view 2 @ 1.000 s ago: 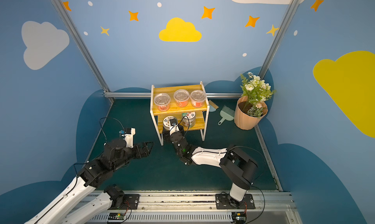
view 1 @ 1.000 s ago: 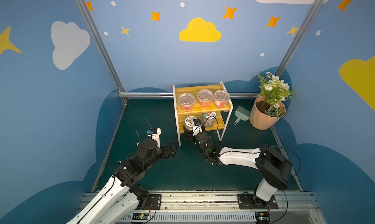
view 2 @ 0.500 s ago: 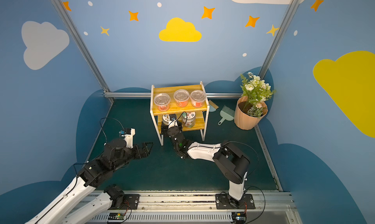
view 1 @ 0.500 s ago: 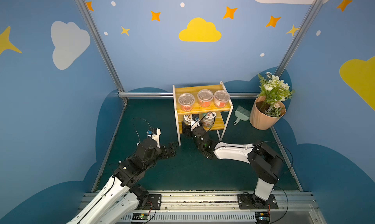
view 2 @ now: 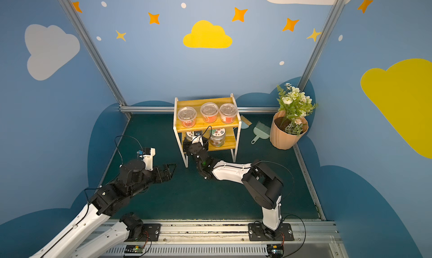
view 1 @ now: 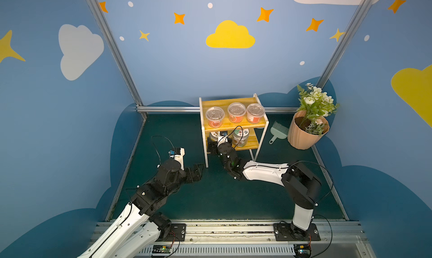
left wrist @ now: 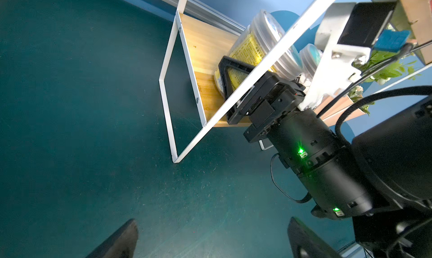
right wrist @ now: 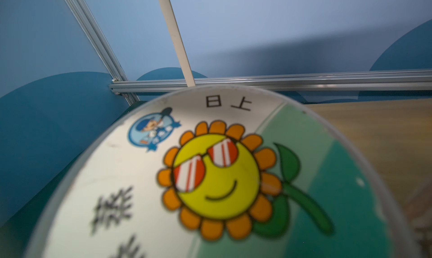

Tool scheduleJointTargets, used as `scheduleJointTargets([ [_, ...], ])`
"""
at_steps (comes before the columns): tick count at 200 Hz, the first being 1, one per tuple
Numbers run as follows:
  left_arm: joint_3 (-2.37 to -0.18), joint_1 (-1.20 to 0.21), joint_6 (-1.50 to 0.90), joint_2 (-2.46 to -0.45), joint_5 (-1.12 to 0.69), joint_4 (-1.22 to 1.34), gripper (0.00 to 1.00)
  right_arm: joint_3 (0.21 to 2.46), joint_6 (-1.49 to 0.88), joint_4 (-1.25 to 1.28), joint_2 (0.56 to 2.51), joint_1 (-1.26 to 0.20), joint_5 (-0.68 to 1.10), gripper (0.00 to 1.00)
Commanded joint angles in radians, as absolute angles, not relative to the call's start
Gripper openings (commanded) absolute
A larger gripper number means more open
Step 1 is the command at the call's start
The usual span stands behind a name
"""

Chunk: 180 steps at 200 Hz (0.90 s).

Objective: Place the seed container on the shelf
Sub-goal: Place the seed jar on the shelf.

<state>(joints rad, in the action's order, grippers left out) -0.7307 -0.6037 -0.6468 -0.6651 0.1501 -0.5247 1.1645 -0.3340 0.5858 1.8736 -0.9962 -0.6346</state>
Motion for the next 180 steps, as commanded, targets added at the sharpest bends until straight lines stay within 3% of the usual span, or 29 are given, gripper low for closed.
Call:
scheduleJointTargets([
  [1, -0.722, -0.599, -0.635, -0.656, 0.144, -0.53, 1.0, 1.185, -0.382, 0.501, 1.882, -0.992, -0.657, 0.92],
  [180, -0.732, -0.598, -0.671, -0.62, 0.121, -0.568, 1.0, 1.064, -0.493, 0.433, 1.736, -1.088, -0.786, 0.95],
])
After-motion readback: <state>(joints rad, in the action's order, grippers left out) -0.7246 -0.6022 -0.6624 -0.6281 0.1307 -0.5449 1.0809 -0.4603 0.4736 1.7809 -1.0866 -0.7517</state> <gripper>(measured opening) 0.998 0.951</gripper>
